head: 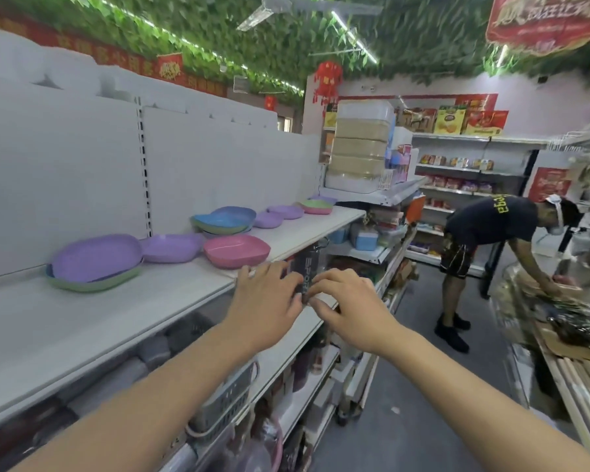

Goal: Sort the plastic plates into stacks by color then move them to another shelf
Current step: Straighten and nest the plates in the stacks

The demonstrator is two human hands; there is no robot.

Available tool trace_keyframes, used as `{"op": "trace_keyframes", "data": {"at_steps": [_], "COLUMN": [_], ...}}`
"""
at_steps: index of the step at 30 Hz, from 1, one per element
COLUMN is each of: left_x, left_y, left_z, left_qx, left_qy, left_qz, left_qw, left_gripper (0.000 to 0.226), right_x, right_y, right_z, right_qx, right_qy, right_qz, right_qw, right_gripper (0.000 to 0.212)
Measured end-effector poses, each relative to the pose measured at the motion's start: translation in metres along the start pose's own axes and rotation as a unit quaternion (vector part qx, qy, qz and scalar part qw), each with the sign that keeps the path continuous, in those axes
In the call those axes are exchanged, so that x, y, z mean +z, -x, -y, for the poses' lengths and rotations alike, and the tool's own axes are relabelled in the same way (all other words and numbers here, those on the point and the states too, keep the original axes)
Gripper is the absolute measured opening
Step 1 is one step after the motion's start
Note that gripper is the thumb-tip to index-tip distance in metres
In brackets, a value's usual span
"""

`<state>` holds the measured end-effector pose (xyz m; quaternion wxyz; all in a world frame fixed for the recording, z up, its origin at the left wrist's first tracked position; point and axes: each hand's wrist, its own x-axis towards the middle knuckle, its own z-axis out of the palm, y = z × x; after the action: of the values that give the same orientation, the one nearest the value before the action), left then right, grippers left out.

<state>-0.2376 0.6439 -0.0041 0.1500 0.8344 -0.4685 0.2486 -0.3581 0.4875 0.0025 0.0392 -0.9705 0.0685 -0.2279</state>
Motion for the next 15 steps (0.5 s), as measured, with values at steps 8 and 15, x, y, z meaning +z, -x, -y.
{"op": "trace_keyframes", "data": {"at_steps": [8,15], "left_x": [0.059,0.117], "left_y": [-0.137,-0.222], "left_z": [0.027,0.026], "left_qx": [-0.032,-0.057], "left_qy": [0.017,0.008], "left_qz": [-0.002,0.023], "left_qw": [0.999,0.998], "left_gripper": [0.036,0.038], "right_x": [0.021,0.053], "right_y": [-0.114,-0.186], "right_z": [-0.102,-0.188], "right_qx": [0.018,0.003], "right_qy": [-0.012,-0.048], "right_qz": [-0.028,-0.036], "right_qw": [0.999,0.998], "right_gripper": [0.028,0.023]}}
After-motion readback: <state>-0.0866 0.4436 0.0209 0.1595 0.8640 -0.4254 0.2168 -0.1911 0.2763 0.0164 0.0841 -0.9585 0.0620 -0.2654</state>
